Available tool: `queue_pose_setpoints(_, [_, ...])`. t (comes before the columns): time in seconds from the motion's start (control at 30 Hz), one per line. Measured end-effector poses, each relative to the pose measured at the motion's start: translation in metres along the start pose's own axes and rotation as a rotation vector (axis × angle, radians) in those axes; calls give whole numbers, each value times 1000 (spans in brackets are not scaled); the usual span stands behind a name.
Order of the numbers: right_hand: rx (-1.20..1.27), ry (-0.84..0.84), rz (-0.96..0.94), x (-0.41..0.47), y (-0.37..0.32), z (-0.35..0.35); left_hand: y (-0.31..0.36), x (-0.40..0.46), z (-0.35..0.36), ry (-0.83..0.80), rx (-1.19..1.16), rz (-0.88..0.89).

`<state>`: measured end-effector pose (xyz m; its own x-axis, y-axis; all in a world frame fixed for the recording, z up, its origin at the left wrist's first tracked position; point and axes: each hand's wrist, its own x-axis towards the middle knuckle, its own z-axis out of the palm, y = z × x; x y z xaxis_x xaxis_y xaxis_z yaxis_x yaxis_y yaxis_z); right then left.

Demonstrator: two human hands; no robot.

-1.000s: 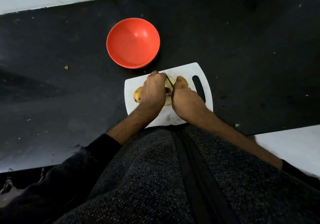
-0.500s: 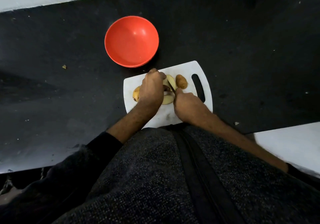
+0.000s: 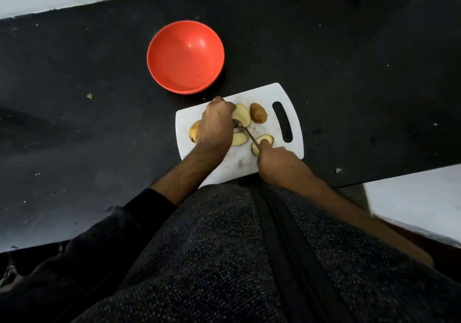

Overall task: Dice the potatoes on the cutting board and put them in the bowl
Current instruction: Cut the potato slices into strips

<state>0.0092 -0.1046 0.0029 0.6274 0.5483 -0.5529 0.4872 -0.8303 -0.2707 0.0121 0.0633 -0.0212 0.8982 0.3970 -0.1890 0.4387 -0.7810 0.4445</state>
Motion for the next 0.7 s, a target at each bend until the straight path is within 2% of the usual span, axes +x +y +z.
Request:
queue_pose_setpoints(0.07, [-19, 18, -11, -4, 1, -6, -2, 0, -2, -27, -28, -2])
queue_pose_setpoints(0.23, [120, 193, -37, 0, -11, -28, -11, 3, 1, -51, -124, -31])
queue_pose_setpoints(0.7, [123, 126, 23, 28, -37, -29, -9, 6, -1, -45, -61, -103])
